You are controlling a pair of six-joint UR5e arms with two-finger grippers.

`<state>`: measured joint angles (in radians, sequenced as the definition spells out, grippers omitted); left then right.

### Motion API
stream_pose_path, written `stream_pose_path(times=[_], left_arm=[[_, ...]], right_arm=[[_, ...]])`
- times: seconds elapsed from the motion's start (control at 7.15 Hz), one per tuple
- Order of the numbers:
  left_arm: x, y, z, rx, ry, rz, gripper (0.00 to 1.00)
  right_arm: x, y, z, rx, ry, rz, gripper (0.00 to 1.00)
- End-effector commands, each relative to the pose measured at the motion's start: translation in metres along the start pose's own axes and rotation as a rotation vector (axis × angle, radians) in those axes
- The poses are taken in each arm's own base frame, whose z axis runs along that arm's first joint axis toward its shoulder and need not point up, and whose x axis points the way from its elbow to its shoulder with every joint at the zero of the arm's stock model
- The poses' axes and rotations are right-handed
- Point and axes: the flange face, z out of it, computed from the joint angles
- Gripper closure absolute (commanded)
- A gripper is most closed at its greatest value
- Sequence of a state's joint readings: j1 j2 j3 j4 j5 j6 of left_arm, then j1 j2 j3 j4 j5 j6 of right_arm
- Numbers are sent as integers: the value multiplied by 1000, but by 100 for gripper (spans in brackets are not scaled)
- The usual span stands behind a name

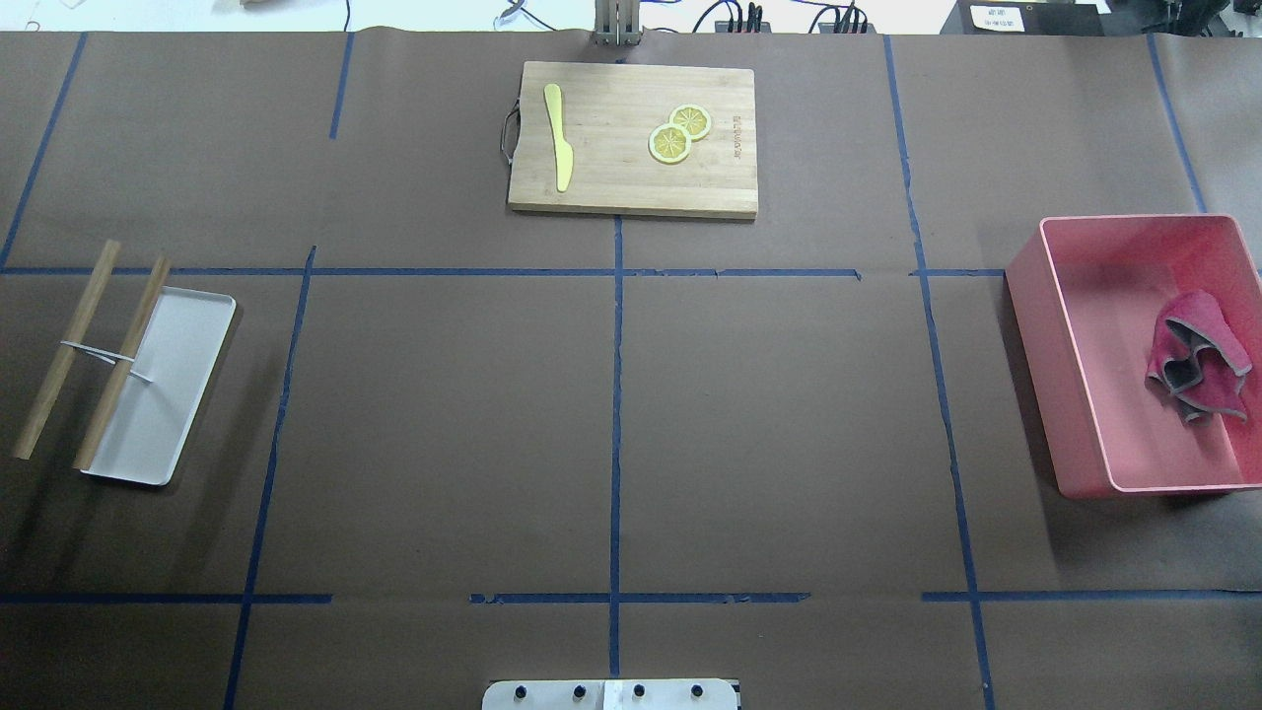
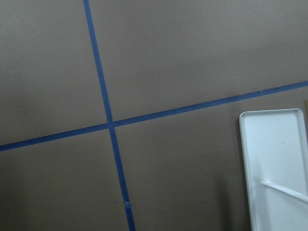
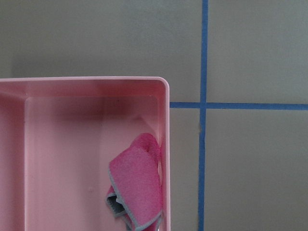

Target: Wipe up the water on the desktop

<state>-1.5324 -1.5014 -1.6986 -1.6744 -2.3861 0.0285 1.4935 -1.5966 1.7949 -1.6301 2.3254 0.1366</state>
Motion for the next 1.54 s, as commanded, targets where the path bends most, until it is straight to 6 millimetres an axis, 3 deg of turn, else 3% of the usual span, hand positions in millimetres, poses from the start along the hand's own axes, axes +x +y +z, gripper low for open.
stream_pose_path(times=[0.0,0.42,1.4], left_arm=[[-10,9,8,-79,36,-65,0],[-5,13,4,-132,48,-129,0],[-1,26,-3,-105,41,-60,0]], right_arm=[[25,-2,4,-10,-21,-3,0],[37,0,20,-46,-54,51,0],[39,0,24,-47,-53,62,0]])
